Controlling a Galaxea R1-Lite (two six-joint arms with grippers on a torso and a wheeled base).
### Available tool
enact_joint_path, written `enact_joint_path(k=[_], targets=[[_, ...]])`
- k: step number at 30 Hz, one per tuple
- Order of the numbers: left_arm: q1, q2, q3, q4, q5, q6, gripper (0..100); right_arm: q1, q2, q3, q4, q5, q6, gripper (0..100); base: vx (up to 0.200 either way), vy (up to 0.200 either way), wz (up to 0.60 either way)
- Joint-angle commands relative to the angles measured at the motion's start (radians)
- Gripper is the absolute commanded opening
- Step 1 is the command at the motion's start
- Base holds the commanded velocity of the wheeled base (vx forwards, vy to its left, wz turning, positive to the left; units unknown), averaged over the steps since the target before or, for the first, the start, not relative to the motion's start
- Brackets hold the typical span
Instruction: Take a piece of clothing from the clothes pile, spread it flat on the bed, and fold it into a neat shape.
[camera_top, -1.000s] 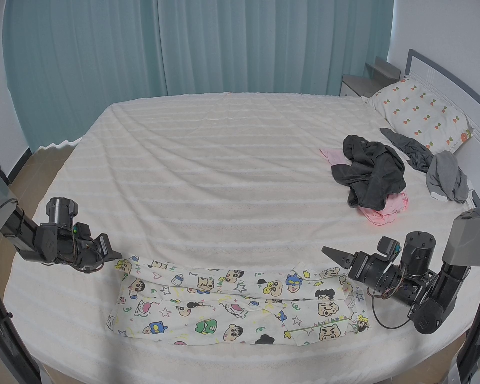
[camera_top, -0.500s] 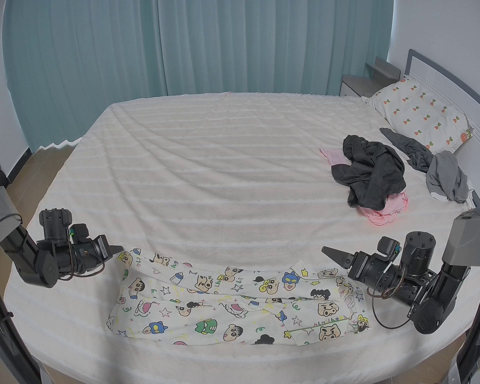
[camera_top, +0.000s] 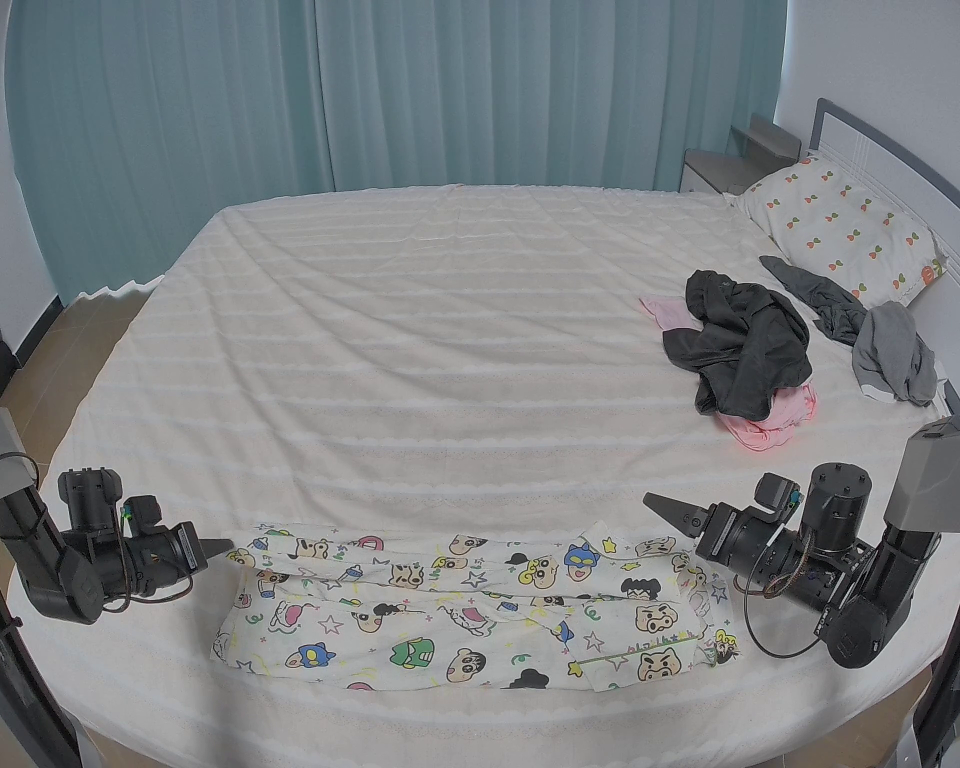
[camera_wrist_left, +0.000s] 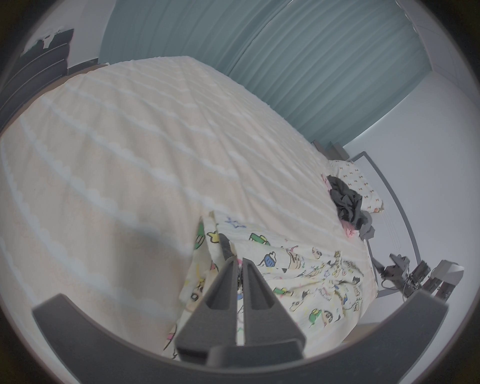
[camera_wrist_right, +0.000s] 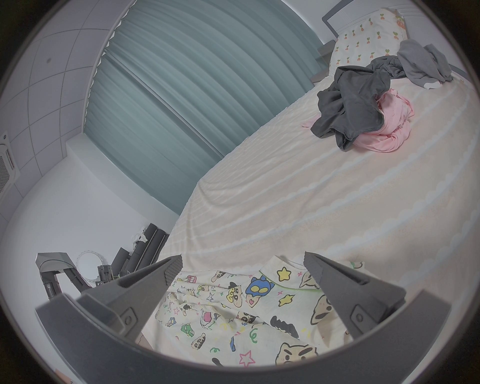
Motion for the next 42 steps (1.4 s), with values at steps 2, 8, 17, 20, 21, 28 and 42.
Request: enact_joint_path(k=[2, 8, 17, 20, 21, 28, 42], targets=[[0.028, 0.065, 0.054, -0.014, -0.001, 0.047, 0, 0.0, 0.0, 0.0, -0.012, 0.0, 0.0, 100, 0.0, 0.0, 0.0], [0.026, 0.145, 0.07, -0.017, -0.001, 0.129, 0, 0.0, 0.002, 0.002, -0.012, 0.0, 0.0, 100, 0.0, 0.0, 0.0], [0.032, 0.165, 0.069, -0.017, 0.005, 0.128, 0, 0.0, 0.015, 0.002, -0.012, 0.002, 0.0, 100, 0.0, 0.0, 0.0], [0.034, 0.166, 0.061, -0.017, 0.007, 0.122, 0, -0.001, 0.015, 0.002, -0.012, 0.002, 0.0, 100, 0.0, 0.0, 0.0], [0.034, 0.166, 0.061, -0.017, 0.007, 0.122, 100, -0.001, 0.015, 0.002, -0.012, 0.002, 0.0, 100, 0.0, 0.0, 0.0], [0.035, 0.128, 0.046, -0.019, -0.005, -0.038, 100, -0.041, 0.008, -0.009, 0.034, 0.013, 0.0, 100, 0.0, 0.0, 0.0], [0.037, -0.051, 0.052, -0.019, -0.165, -0.466, 100, -0.052, -0.052, -0.241, 0.58, 0.01, -0.003, 100, 0.0, 0.0, 0.0]])
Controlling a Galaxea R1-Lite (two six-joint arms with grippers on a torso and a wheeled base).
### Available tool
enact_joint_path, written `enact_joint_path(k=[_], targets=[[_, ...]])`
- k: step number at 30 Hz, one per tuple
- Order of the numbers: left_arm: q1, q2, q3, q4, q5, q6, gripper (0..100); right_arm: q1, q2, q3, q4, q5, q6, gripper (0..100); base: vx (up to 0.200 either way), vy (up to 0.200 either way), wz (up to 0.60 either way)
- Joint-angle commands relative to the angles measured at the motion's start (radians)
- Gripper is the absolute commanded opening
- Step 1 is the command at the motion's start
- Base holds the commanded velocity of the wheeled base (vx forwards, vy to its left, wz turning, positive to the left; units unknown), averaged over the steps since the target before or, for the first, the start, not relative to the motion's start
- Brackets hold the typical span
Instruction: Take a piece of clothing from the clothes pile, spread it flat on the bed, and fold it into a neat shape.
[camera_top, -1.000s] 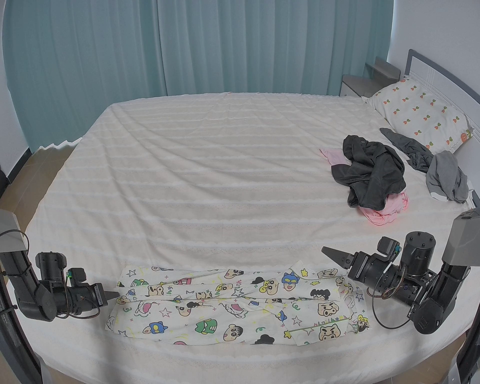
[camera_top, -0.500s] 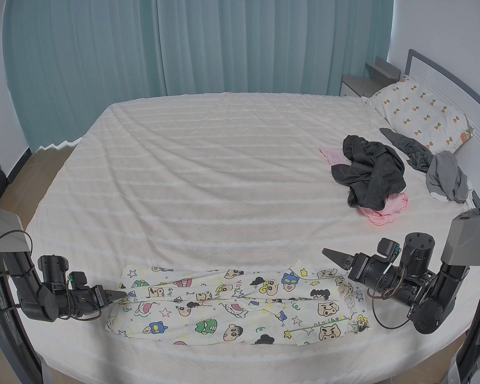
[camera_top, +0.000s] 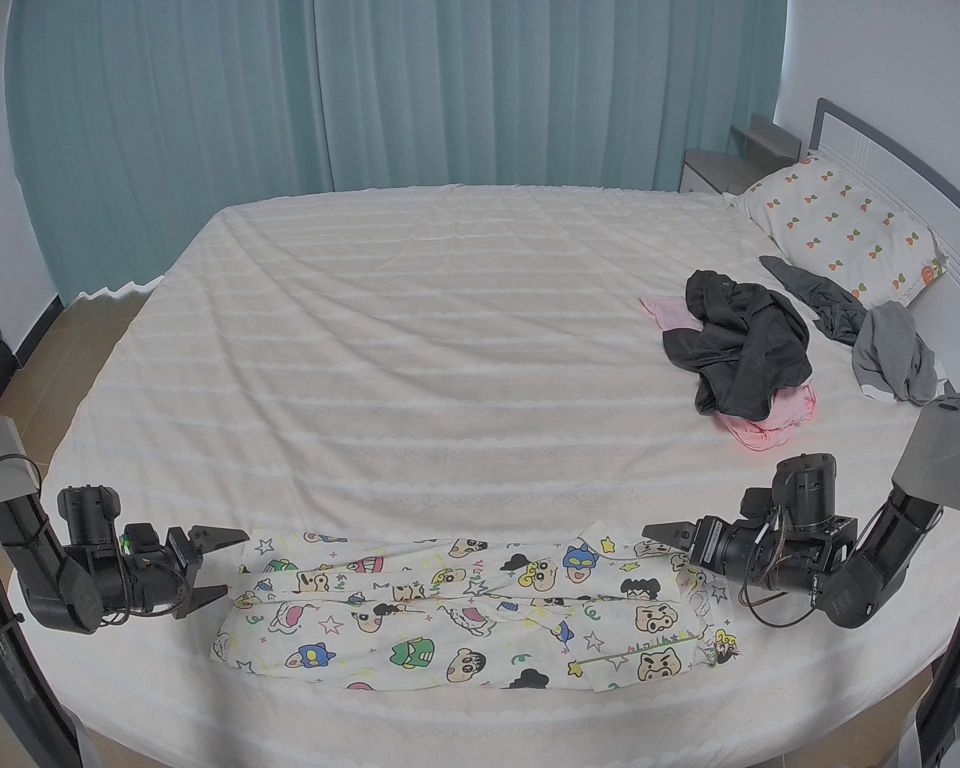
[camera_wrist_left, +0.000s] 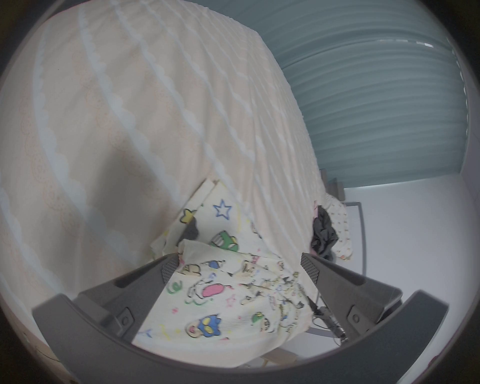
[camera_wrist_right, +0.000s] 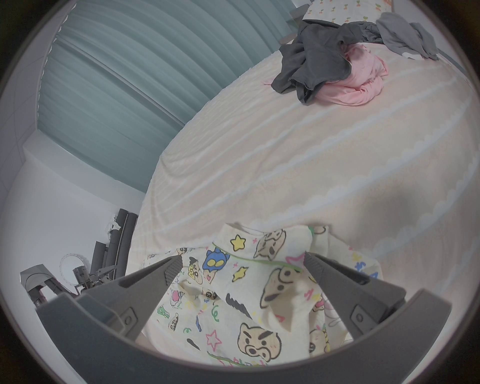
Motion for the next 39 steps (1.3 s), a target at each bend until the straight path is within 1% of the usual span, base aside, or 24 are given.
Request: enact_joint_path(k=[1, 8, 13, 19, 22, 28, 30, 31, 33, 36, 39], targets=[[0.003, -0.076, 0.006, -0.001, -0.028, -0.044, 100, 0.003, -0.035, -0.055, 0.049, -0.006, -0.002, 100, 0.0, 0.0, 0.0], [0.003, -0.06, 0.01, -0.001, -0.028, -0.042, 100, 0.017, -0.002, -0.064, 0.078, -0.006, -0.002, 100, 0.0, 0.0, 0.0], [0.003, -0.055, 0.01, -0.001, -0.027, -0.042, 100, 0.012, 0.005, -0.05, 0.079, -0.009, -0.002, 100, 0.0, 0.0, 0.0], [0.004, -0.046, 0.007, -0.001, -0.02, -0.042, 100, -0.008, 0.014, -0.036, 0.079, -0.061, -0.002, 100, 0.0, 0.0, 0.0], [0.006, -0.043, 0.009, -0.001, -0.02, -0.041, 100, -0.005, 0.017, -0.039, 0.079, -0.063, -0.002, 100, 0.0, 0.0, 0.0], [0.006, -0.03, 0.009, -0.001, -0.02, -0.038, 100, 0.015, 0.061, -0.099, 0.089, -0.064, -0.008, 100, 0.0, 0.0, 0.0], [0.007, -0.026, 0.007, -0.001, -0.017, -0.03, 100, 0.018, 0.078, -0.133, 0.132, -0.063, -0.019, 100, 0.0, 0.0, 0.0], [0.009, -0.026, 0.009, -0.001, -0.017, -0.025, 100, 0.021, 0.08, -0.147, 0.158, -0.063, -0.026, 0, 0.0, 0.0, 0.0], [0.012, -0.026, 0.01, -0.001, -0.017, -0.013, 100, 0.026, 0.083, -0.17, 0.195, -0.063, -0.034, 0, 0.0, 0.0, 0.0], [0.014, -0.026, 0.015, -0.001, -0.017, -0.01, 100, 0.026, 0.077, -0.176, 0.211, -0.063, -0.036, 0, 0.0, 0.0, 0.0], [0.017, -0.026, 0.015, -0.001, -0.017, -0.01, 100, 0.026, 0.058, -0.167, 0.207, -0.064, -0.069, 0, 0.0, 0.0, 0.0]])
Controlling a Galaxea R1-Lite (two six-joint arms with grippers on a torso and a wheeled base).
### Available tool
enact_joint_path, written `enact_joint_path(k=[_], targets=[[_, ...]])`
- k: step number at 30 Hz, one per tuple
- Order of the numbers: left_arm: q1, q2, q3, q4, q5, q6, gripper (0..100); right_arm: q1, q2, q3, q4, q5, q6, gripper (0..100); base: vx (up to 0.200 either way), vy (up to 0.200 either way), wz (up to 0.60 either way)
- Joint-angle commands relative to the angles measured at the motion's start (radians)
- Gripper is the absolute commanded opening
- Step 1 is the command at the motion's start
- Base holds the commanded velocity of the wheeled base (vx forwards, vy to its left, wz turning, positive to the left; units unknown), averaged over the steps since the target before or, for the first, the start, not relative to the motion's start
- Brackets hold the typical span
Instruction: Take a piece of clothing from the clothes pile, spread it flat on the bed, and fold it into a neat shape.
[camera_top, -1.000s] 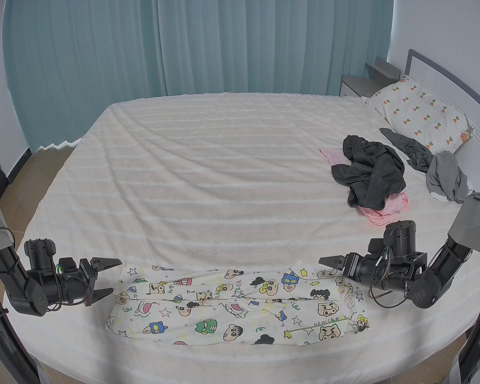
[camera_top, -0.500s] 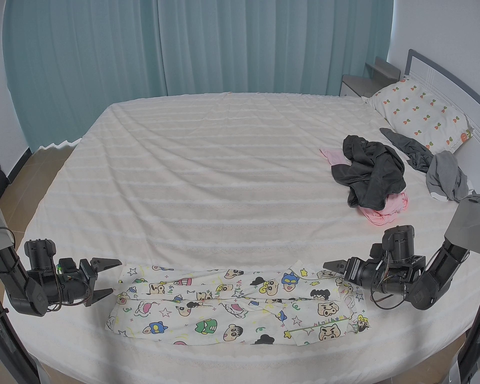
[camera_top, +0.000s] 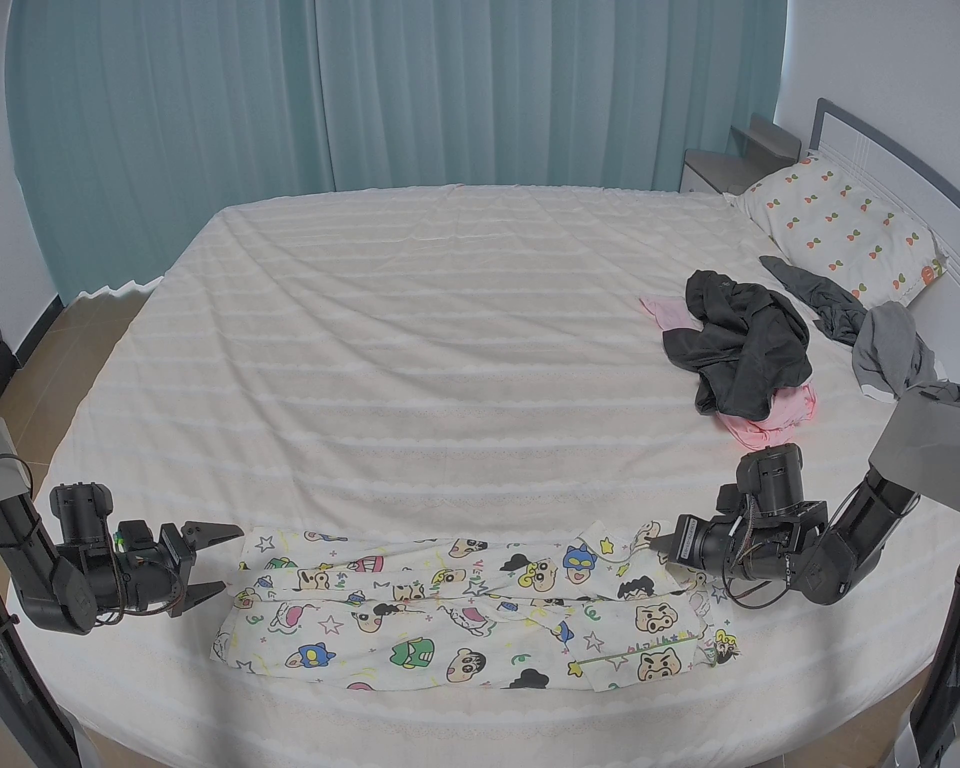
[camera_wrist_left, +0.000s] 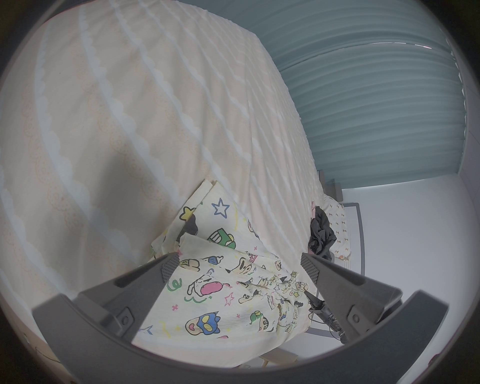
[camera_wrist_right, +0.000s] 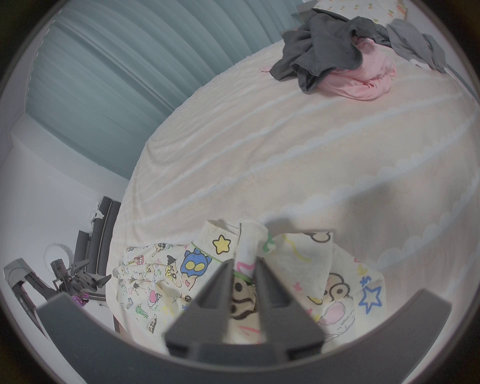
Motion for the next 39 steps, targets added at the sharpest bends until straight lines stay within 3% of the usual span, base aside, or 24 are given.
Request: enact_joint_path(k=[1, 5, 10, 14, 22, 29, 39], targets=[[0.004, 0.005, 0.001, 0.0, 0.0, 0.0, 100, 0.001, -0.019, 0.002, -0.006, 0.001, -0.023, 0, 0.0, 0.0, 0.0], [0.004, 0.005, 0.003, 0.0, -0.002, 0.0, 100, 0.002, -0.046, 0.009, -0.013, 0.018, -0.043, 0, 0.0, 0.0, 0.0], [0.004, 0.005, 0.004, 0.0, 0.0, 0.0, 100, -0.021, -0.054, 0.031, -0.061, 0.1, -0.139, 0, 0.0, 0.0, 0.0], [0.004, 0.005, 0.004, 0.0, -0.002, 0.001, 100, -0.067, -0.042, 0.054, -0.093, 0.207, -0.202, 0, 0.0, 0.0, 0.0], [0.004, 0.005, 0.006, 0.0, -0.002, 0.001, 100, -0.139, 0.066, -0.015, -0.09, 0.262, -0.271, 0, 0.0, 0.0, 0.0], [0.002, 0.005, 0.006, 0.0, 0.0, 0.003, 100, -0.137, 0.082, -0.015, -0.096, 0.265, -0.274, 0, 0.0, 0.0, 0.0], [0.002, 0.011, 0.006, 0.0, 0.0, 0.016, 100, -0.128, -0.117, -0.02, -0.072, 0.196, -0.27, 0, 0.0, 0.0, 0.0]])
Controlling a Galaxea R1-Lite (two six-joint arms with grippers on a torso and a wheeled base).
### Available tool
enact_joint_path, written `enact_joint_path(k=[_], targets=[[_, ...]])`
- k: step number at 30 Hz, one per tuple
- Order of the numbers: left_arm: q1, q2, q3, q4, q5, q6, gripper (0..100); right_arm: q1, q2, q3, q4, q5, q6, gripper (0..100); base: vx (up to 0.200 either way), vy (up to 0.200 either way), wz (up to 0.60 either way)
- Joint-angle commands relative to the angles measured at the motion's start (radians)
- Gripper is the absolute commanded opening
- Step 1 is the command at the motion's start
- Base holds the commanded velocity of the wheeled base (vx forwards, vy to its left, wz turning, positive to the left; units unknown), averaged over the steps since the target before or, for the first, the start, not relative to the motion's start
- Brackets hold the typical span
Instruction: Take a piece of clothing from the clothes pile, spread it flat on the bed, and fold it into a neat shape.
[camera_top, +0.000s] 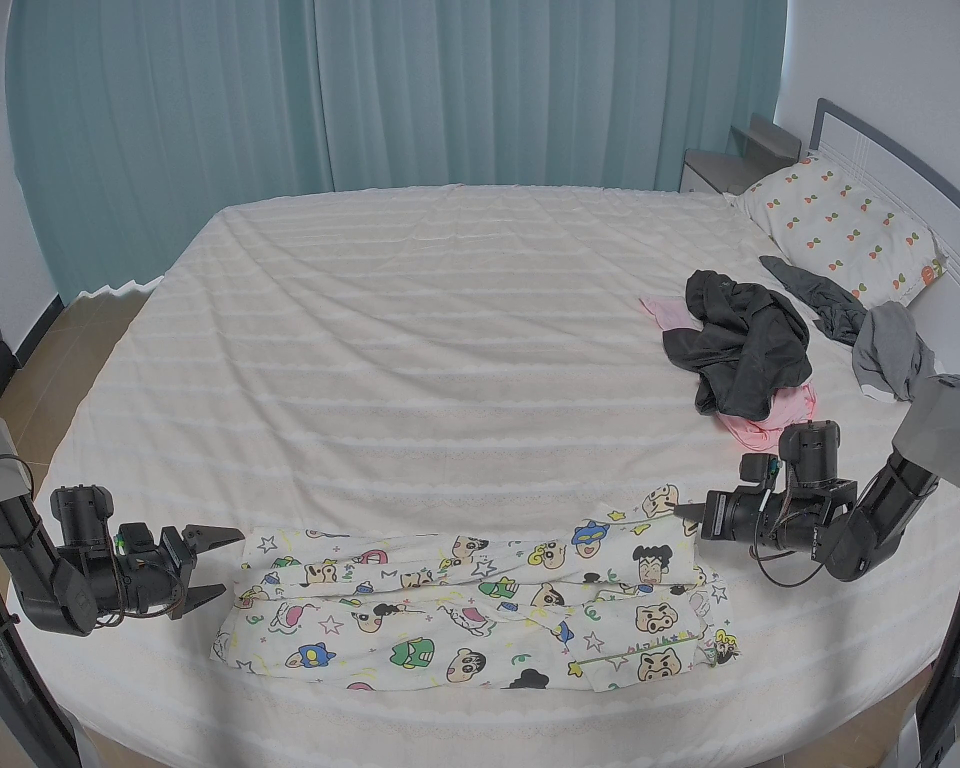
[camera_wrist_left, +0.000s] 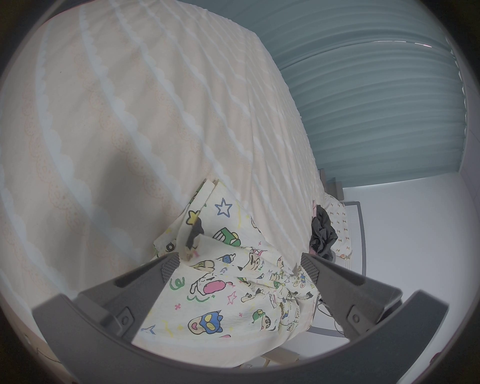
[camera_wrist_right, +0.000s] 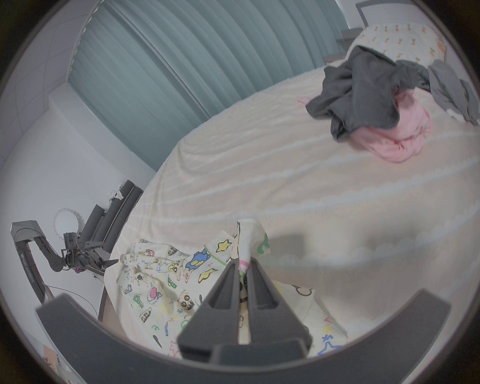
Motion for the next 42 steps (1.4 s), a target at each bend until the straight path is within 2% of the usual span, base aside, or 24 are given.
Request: enact_joint_path(k=[1, 4, 6, 7, 15, 18, 21, 26, 30, 32, 36, 42], targets=[[0.0, 0.005, 0.001, 0.0, 0.001, 0.003, 100, 0.027, -0.111, -0.003, 0.042, -0.019, -0.001, 0, 0.0, 0.0, 0.0], [0.0, 0.004, 0.003, 0.0, 0.001, 0.003, 100, 0.045, -0.098, -0.006, 0.143, -0.019, -0.007, 0, 0.0, 0.0, 0.0], [0.0, 0.004, 0.004, 0.0, -0.001, 0.003, 100, 0.042, -0.053, -0.005, 0.145, -0.019, -0.008, 0, 0.0, 0.0, 0.0], [0.002, 0.004, 0.003, 0.0, 0.001, 0.003, 100, 0.041, -0.038, -0.006, 0.142, -0.017, -0.008, 100, 0.0, 0.0, 0.0], [0.002, 0.005, 0.003, 0.0, 0.001, 0.003, 100, 0.027, 0.002, -0.011, 0.157, -0.026, -0.005, 100, 0.0, 0.0, 0.0], [0.0, 0.005, 0.003, 0.0, 0.001, 0.005, 100, 0.013, -0.027, -0.02, 0.146, -0.102, -0.005, 100, 0.0, 0.0, 0.0], [0.0, 0.005, 0.003, 0.0, 0.001, 0.005, 100, 0.019, -0.07, -0.022, 0.139, -0.111, -0.004, 100, 0.0, 0.0, 0.0], [0.0, 0.005, 0.003, 0.0, 0.001, 0.005, 100, 0.122, -0.182, -0.034, 0.157, -0.12, 0.002, 100, 0.0, 0.0, 0.0], [0.0, 0.004, 0.004, 0.0, -0.001, 0.008, 100, 0.193, -0.153, -0.026, 0.176, -0.118, 0.013, 100, 0.0, 0.0, 0.0], [0.0, 0.004, 0.004, 0.0, 0.001, 0.008, 100, 0.233, -0.091, -0.02, 0.169, -0.118, 0.062, 100, 0.0, 0.0, 0.0], [0.0, 0.004, 0.004, 0.0, 0.001, 0.008, 100, 0.248, -0.012, -0.019, 0.169, -0.117, 0.13, 100, 0.0, 0.0, 0.0], [0.002, 0.004, 0.004, 0.0, 0.001, 0.008, 100, 0.211, 0.064, -0.008, 0.168, -0.118, 0.141, 100, 0.0, 0.0, 0.0]])
